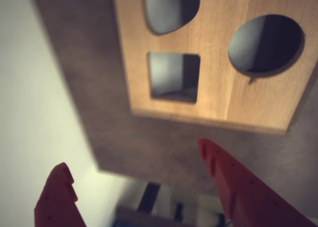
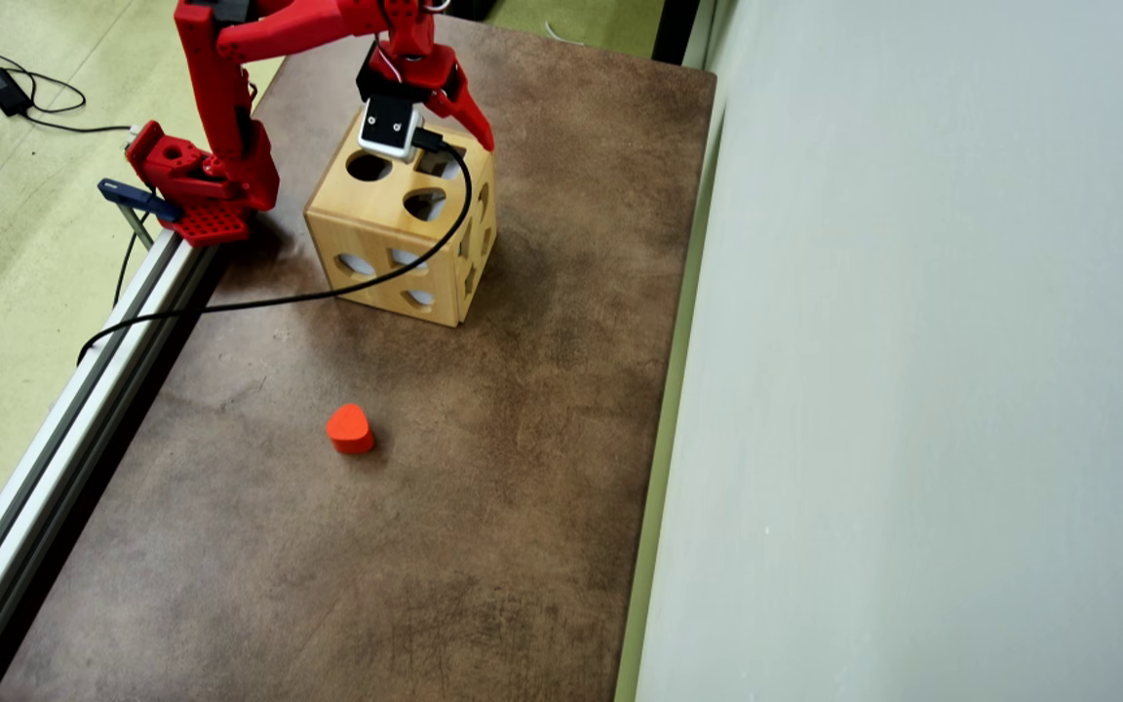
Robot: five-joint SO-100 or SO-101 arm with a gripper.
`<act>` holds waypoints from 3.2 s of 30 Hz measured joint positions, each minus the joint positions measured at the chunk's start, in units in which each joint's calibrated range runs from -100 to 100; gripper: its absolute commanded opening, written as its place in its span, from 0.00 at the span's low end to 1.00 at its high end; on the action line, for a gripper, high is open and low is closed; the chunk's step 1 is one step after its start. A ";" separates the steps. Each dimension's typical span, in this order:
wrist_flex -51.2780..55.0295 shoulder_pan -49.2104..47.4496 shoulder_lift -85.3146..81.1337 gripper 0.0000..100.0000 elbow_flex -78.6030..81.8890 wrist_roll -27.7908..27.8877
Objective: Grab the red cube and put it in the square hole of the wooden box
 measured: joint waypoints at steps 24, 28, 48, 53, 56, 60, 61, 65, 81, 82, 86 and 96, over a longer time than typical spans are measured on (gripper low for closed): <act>0.00 0.07 -80.25 0.39 36.39 7.72; 0.00 3.59 -80.25 0.39 36.39 7.72; 0.00 16.17 -80.25 0.00 36.39 7.72; 0.00 16.17 -80.25 0.02 36.39 7.72; 0.00 16.17 -80.25 0.02 36.39 7.77; 0.00 16.17 -80.25 0.02 36.39 7.77; 0.00 16.17 -80.25 0.02 36.39 7.77; 0.00 16.03 -80.25 0.02 36.39 7.77; 0.00 16.03 -80.25 0.02 36.39 7.77; 0.00 16.03 -80.25 0.02 36.39 7.77; 0.00 16.03 -80.25 0.02 36.39 7.77; 0.00 16.03 -80.25 0.02 36.39 7.77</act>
